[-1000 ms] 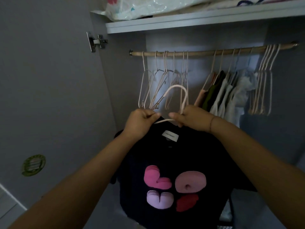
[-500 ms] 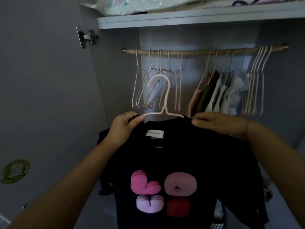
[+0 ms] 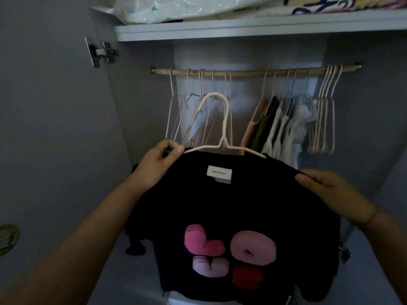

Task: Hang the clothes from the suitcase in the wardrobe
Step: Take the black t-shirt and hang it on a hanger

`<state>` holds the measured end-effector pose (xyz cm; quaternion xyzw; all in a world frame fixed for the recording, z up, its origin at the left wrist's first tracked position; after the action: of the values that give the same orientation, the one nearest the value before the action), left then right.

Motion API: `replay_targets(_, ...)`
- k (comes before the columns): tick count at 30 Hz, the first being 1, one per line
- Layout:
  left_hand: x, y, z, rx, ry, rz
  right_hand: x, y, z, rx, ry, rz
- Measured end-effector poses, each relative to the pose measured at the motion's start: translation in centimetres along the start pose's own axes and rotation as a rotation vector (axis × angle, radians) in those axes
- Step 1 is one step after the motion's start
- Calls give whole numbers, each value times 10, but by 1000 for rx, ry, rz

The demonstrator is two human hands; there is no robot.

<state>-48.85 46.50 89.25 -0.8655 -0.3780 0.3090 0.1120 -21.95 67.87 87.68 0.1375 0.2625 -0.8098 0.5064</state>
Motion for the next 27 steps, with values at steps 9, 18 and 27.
replay_targets(9,54,-1,5,-87,32,118,33,71,9,455,-443,159)
replay_targets(18,119,-24,-11,-196,115,229,39,84,25,395,-683,57)
replay_targets(27,164,-10,-4,-284,154,65,58,62,0,514,-585,-99)
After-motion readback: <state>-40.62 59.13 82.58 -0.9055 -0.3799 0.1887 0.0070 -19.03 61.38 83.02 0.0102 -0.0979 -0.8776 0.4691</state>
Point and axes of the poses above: each hand's wrist, its own y-axis away from the middle knuckle, its own x-axis out of the palm, z = x × y, the point moved 7 cm from there along -y, towards the middle knuckle, and after that the axes turned 2 degrees about z, right-handed, at the moved point
